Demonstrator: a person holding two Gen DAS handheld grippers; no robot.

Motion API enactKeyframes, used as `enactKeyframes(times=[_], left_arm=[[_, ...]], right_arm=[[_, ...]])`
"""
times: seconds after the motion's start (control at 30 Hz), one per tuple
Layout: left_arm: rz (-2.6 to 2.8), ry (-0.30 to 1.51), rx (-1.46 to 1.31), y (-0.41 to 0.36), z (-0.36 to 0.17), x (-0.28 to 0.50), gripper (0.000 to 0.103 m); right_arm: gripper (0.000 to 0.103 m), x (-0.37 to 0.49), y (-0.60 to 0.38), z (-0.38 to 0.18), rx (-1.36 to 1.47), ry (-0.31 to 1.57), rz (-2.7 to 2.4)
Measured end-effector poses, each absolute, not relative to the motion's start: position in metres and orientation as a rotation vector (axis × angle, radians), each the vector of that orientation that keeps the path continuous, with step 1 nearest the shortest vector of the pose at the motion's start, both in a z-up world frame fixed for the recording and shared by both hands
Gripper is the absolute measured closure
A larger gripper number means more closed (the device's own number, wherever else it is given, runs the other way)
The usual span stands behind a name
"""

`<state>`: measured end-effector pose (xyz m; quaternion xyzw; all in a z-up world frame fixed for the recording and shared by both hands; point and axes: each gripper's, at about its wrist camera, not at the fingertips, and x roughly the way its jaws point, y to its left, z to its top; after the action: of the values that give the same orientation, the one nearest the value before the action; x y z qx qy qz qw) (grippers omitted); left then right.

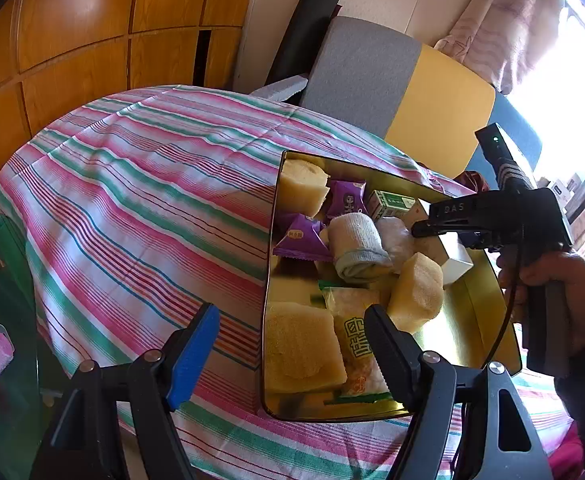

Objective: Organize objects
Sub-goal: 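Carry the white printed box into the tray and open the right gripper, then move both tools back toward the WEIDAN bag and plastic ball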

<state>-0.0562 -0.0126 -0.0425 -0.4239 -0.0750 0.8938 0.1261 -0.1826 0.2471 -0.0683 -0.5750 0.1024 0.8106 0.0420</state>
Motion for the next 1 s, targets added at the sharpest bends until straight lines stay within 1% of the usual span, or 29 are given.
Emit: enactKeyframes(times=[0.13,0.23,0.47,0.77,1.0], left_arm=[[2.615,-0.218,-1.226,-0.014,-0.041,-0.055,0.026],[2.625,-0.213,-1.220,-0.014,-0.039,-0.055,0.025],[2.638,-0.186,-1.197,-0.012,-0.034,-0.050,0.025],[2.671,-0.113,-1.127,-0.005,-0.019,-0.040,0.025],[2.662,-0.051,-1.088,0.011,-0.011,-0.031,0.025]], right_arm=[[0.050,-0.177,0.252,-0.066,-1.764,0.359,2.518],[0.043,-0.167,0.256,-0.057,-1.717,0.355,2.557],[0.043,-0.136,0.262,-0.040,-1.642,0.397,2.611],[0.043,-0.083,0.277,-0.012,-1.506,0.372,2.709],[0.043,-0.045,0.304,-0.005,-1.456,0.379,2.723]])
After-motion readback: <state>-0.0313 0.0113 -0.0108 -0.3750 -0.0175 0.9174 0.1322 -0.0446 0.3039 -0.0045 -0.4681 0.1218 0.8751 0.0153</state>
